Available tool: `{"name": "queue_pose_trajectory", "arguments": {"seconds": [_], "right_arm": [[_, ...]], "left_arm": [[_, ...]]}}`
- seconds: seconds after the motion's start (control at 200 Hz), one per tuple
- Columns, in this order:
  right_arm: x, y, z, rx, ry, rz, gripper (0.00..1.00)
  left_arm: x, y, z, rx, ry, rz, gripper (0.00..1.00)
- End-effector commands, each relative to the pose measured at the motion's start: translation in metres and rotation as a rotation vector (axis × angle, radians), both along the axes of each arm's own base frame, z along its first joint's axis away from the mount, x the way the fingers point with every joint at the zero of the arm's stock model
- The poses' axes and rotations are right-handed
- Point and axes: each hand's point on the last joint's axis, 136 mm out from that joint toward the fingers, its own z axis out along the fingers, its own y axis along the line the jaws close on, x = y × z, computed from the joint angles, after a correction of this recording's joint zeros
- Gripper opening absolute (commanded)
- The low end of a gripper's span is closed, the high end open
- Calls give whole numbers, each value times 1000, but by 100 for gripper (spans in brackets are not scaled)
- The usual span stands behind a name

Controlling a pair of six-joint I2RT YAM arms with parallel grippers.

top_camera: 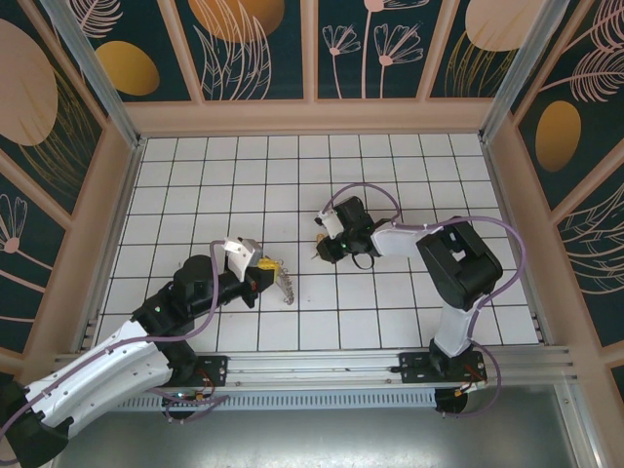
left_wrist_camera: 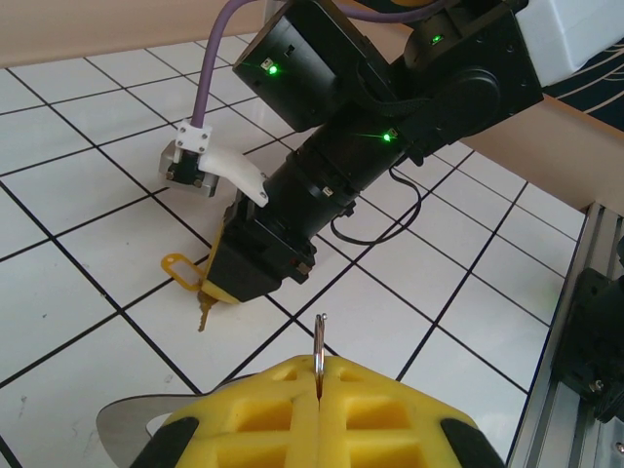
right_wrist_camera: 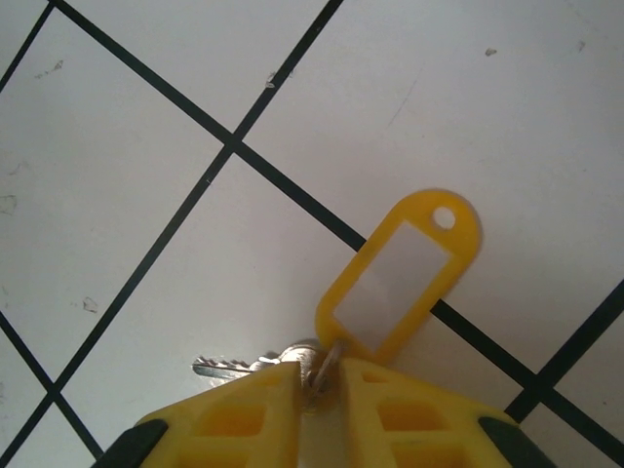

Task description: Put the keys on the keyring

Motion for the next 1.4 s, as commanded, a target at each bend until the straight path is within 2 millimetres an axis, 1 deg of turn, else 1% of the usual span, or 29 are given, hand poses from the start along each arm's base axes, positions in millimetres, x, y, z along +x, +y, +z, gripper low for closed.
{"name": "queue_pose_trajectory", "arguments": {"seconds": [0.0,0.1,0.13,0.18,0.23,0.35,0.42,0.545,0.606,0.686,0.751,0.811,0.901,1.016,1.061,1.171,1.396], "right_arm": [[3,1,1,16,-2,-8,10],[2,-1,7,12,-33,4,0],[0,-2,12,16,-56,11,0],[-3,-1,24,32,-103,32,0],[-10,2,42,59,-169,71,0],[-39,8,84,119,-317,193,0],[-60,10,110,167,-383,265,0],[-102,13,167,308,-492,384,0],[-121,12,195,386,-534,435,0],[-146,6,227,473,-581,505,0],[-163,1,248,520,-621,546,0],[-173,-4,261,549,-652,568,0],[-182,-9,271,578,-671,589,0],[-188,-8,272,595,-652,618,0],[-191,-8,272,600,-649,629,0],[-195,-8,278,628,-651,648,0],[-201,-3,275,641,-622,676,0]], "left_arm": [[-1,-1,18,-45,-37,-6,0],[-1,-1,19,-44,-39,-5,0],[0,-1,20,-45,-38,-3,0],[-1,-1,21,-45,-39,-4,0],[-1,-1,22,-43,-39,-7,0],[-1,-1,32,-36,-53,-10,0],[-1,-1,39,-26,-66,-11,0],[-5,-7,54,-12,-97,-66,0],[-11,-12,64,-20,-125,-119,0],[-20,-19,77,-33,-160,-190,0],[-28,-24,83,-37,-170,-253,0],[-36,-29,86,-44,-187,-314,0],[-46,-33,90,-41,-214,-389,0],[-58,-39,98,-52,-234,-475,0],[-59,-40,98,-49,-234,-493,0],[-58,-46,91,-27,-217,-522,0],[-58,-49,88,-25,-229,-539,0]]}}
